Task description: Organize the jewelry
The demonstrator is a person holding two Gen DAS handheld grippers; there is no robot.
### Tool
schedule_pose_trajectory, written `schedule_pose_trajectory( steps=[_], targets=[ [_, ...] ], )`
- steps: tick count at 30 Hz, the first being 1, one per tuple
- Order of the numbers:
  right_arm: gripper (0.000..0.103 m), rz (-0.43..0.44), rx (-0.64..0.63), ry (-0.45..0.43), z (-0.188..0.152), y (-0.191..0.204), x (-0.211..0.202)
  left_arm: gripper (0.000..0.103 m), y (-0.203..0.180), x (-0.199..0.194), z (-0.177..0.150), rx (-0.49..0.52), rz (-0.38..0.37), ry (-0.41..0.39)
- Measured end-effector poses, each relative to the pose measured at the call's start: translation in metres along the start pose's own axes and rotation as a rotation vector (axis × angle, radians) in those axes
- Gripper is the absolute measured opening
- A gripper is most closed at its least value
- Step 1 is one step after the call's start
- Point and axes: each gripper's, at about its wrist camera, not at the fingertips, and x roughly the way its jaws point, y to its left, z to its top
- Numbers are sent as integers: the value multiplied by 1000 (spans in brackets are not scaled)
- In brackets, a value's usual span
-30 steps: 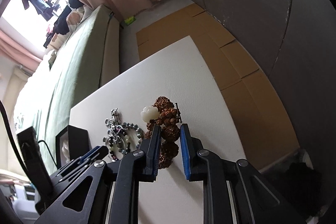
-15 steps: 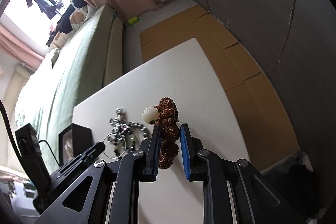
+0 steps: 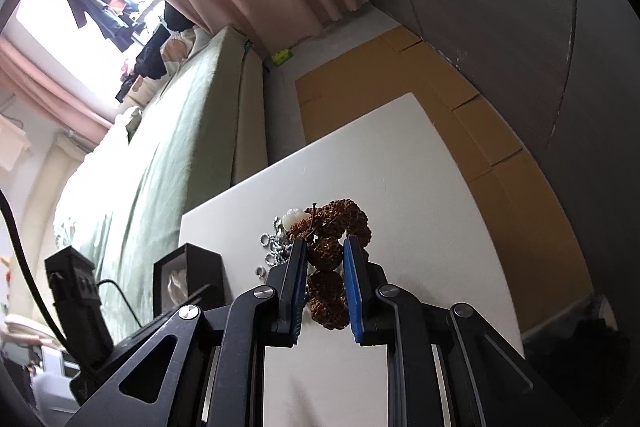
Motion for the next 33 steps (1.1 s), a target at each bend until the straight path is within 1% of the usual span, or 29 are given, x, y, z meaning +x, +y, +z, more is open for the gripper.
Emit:
schedule_pose_trajectory(
  steps=[1, 2, 3, 4, 6, 11, 16, 17, 18, 21, 24, 29, 33],
  targets=[
    [19, -2, 0, 3, 0, 0, 1, 4, -1, 4, 0, 1, 7, 17],
    [19, -4, 2, 5, 1, -1, 1, 12, -2, 8, -1, -2, 11, 28],
    [19, -4, 5, 5, 1, -2, 0, 24, -3, 11, -1, -7, 15, 34],
    [19, -6, 7, 4, 2, -4, 0, 27, -4, 14, -2, -10, 16, 30],
    [19, -10, 9, 4, 3, -7, -1, 28, -8, 19, -2, -4, 23, 33],
    [19, -16, 17, 10, 6, -14, -1, 28, -10, 35, -5, -21, 66, 40],
    [19, -20, 20, 10, 7, -19, -3, 25, -12, 47, -4, -28, 106, 22],
    [19, -20, 20, 10, 7, -20, -3, 19, -11, 48, -5, -29, 111, 24],
    [19, -20, 21, 10, 7, -20, -3, 11, -9, 50, -5, -31, 115, 28],
    [19, -20, 22, 9, 7, -22, -5, 3, -6, 48, -8, -43, 91, 19],
    [19, -20, 22, 8, 7, -21, -6, 3, -4, 37, -9, -46, 76, -13],
    [19, -13, 13, -3, 6, -15, -9, 2, -1, 9, -6, -60, 22, -68],
    [19, 20, 3, -24, 4, -6, -14, 2, 3, -15, -4, -65, -13, -112]
  ],
)
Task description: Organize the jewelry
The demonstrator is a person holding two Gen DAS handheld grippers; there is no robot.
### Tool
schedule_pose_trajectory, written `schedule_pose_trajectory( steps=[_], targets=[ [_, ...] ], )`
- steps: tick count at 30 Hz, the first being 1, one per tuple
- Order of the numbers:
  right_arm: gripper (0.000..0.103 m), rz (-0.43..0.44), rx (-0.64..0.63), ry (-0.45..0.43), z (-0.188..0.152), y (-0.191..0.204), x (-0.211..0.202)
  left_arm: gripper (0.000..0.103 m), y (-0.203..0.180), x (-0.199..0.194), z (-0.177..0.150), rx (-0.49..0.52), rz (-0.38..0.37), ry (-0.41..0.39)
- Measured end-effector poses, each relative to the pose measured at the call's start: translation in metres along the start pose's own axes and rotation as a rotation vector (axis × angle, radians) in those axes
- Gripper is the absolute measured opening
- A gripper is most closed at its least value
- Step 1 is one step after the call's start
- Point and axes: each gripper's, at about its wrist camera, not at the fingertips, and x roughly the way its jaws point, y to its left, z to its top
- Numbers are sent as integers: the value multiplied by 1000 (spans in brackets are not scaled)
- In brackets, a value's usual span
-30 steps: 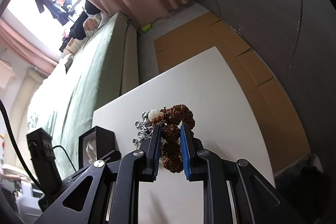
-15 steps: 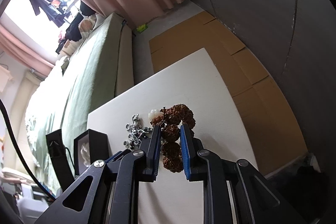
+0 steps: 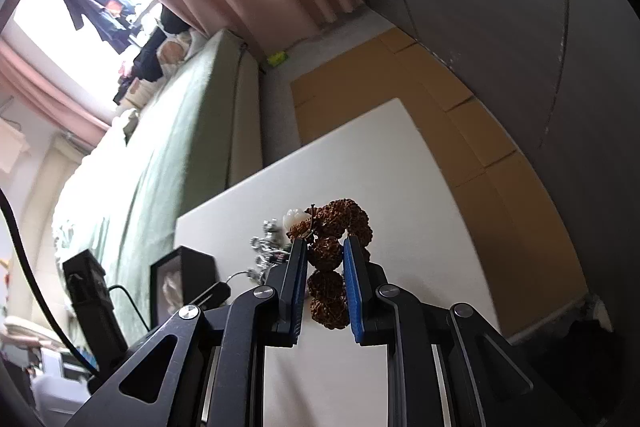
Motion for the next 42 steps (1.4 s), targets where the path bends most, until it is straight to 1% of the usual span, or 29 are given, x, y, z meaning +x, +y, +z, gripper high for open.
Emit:
schedule_pose_trajectory(
  steps=[6, 10, 12, 18, 23, 24, 26, 28, 29, 31, 32, 33, 34, 36, 38, 42],
  targets=[
    [19, 86, -16, -17, -4, 21, -3, 2, 13, -33, 4, -30, -24, -43],
    [19, 134, -24, -26, -10, 36, -4, 2, 33, -59, 7, -57, -7, -96],
    [19, 146, -36, -28, -14, 45, -4, 2, 45, -66, 7, -80, 11, -106],
    [19, 161, -71, -25, -26, 64, -3, 2, 79, -72, 11, -152, 46, -125],
    [19, 177, -80, -20, -29, 77, 6, 3, 95, -72, 14, -184, 61, -155],
    [19, 181, -82, -19, -30, 78, 6, 3, 98, -69, 16, -197, 59, -150],
    [19, 193, -86, -17, -30, 83, 10, 4, 110, -65, 20, -243, 54, -108],
    [19, 203, -90, -16, -30, 87, 12, 4, 118, -66, 22, -276, 54, -105],
    [19, 209, -94, -17, -30, 89, 14, 6, 121, -68, 23, -281, 56, -111],
    [19, 227, -101, -20, -30, 95, 16, 23, 126, -73, 26, -288, 59, -114],
    [19, 241, -106, -22, -30, 99, 17, 43, 128, -76, 27, -294, 52, -125],
    [19, 253, -109, -23, -31, 101, 18, 58, 130, -81, 28, -301, 47, -147],
    [19, 266, -111, -24, -31, 104, 19, 62, 131, -85, 28, -305, 48, -170],
    [19, 300, -115, -21, -30, 111, 21, 63, 133, -95, 32, -300, 56, -207],
    [19, 322, -124, -17, -30, 117, 25, 63, 136, -101, 35, -301, 49, -220],
    [19, 362, -142, 12, -33, 134, 41, 63, 151, -108, 41, -335, 45, -240]
  ],
)
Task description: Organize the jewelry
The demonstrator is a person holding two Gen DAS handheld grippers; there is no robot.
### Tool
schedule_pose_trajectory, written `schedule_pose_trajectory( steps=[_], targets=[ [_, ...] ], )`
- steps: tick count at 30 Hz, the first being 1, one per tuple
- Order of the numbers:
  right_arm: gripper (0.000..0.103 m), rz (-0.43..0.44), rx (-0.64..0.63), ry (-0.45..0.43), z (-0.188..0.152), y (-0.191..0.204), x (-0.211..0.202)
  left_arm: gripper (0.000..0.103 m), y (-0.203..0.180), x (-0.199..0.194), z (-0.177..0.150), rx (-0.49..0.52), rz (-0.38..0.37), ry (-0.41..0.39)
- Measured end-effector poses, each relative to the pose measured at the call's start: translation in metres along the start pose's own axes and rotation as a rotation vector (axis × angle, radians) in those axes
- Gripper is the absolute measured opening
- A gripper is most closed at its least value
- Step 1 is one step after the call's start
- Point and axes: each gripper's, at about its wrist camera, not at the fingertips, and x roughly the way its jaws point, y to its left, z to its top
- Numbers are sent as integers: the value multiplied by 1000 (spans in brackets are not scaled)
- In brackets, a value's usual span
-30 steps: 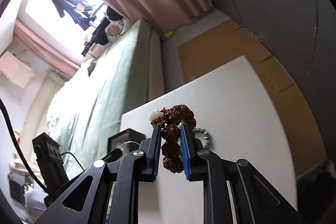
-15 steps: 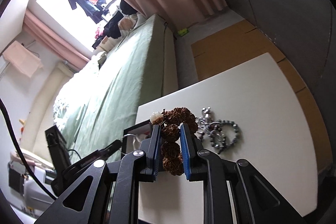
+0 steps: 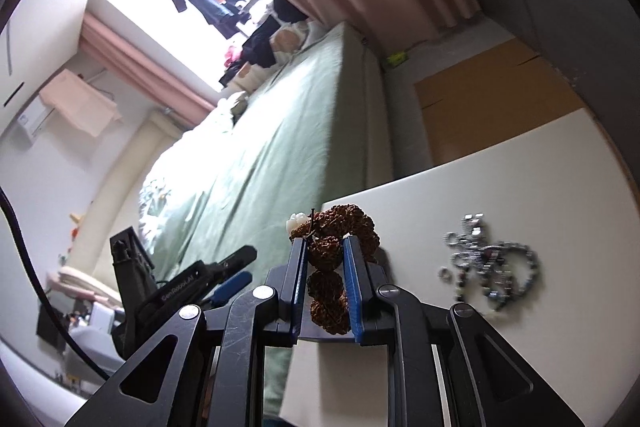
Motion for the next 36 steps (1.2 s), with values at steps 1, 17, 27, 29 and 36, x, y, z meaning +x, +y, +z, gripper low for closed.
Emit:
schedule_pose_trajectory(
  steps=[1, 17, 27, 29, 36],
  targets=[
    [19, 3, -4, 9, -1, 2, 5, 63, 4, -1, 3, -12, -2, -3],
    [45, -82, 32, 114, -22, 3, 66, 63, 25, -17, 13, -63, -19, -42],
    [70, -157, 51, -15, 3, -31, -13, 63, -12, -5, -5, 35, -32, -7],
    [70, -182, 68, -12, 6, -42, -24, 63, -25, -2, -12, 68, -37, 4],
    [70, -226, 119, 4, 8, -69, -43, 63, -71, 15, -40, 195, -61, 60]
  ],
)
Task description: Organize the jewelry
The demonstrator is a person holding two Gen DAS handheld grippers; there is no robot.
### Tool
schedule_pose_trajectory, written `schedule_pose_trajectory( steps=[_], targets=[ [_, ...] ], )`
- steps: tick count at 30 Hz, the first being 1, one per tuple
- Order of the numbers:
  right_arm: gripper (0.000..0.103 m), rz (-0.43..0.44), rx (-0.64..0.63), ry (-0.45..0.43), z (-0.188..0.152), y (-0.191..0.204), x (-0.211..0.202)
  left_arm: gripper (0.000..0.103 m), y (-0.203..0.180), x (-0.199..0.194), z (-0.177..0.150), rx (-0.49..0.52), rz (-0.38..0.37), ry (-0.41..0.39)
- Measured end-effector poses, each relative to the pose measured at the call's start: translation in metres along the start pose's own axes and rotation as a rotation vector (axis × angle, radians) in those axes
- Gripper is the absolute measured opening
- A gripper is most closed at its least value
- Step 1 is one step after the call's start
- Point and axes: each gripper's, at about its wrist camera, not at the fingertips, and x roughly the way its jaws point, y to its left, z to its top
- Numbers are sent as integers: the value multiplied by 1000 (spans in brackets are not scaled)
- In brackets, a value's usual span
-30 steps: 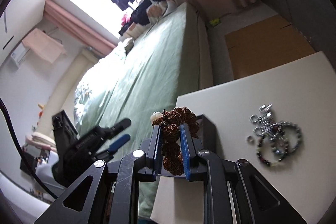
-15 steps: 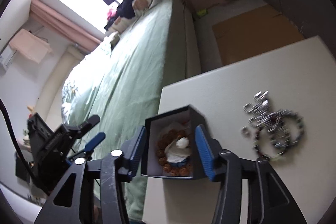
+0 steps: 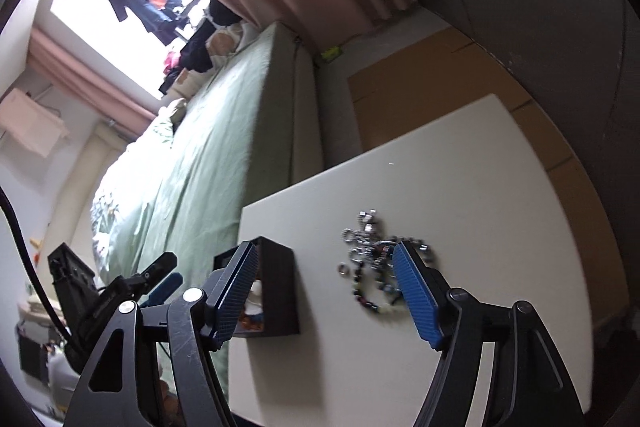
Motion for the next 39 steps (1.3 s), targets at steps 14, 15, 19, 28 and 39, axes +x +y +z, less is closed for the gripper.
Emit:
schedule_pose_trajectory(
  steps=[14, 15, 19, 28, 39],
  targets=[
    [70, -65, 57, 27, 8, -50, -26, 62, -80, 52, -53, 233, -17, 135],
    [70, -66, 58, 27, 8, -53, -28, 61, -84, 57, -57, 248, -13, 146],
    [70, -84, 70, 41, 8, -64, -33, 59, -96, 75, -70, 290, 9, 179],
    [70, -113, 107, 76, 8, -80, -36, 56, -111, 110, -98, 386, 73, 242],
    [70, -97, 98, 70, 10, -78, -42, 56, -124, 130, -125, 515, 164, 238]
  ],
)
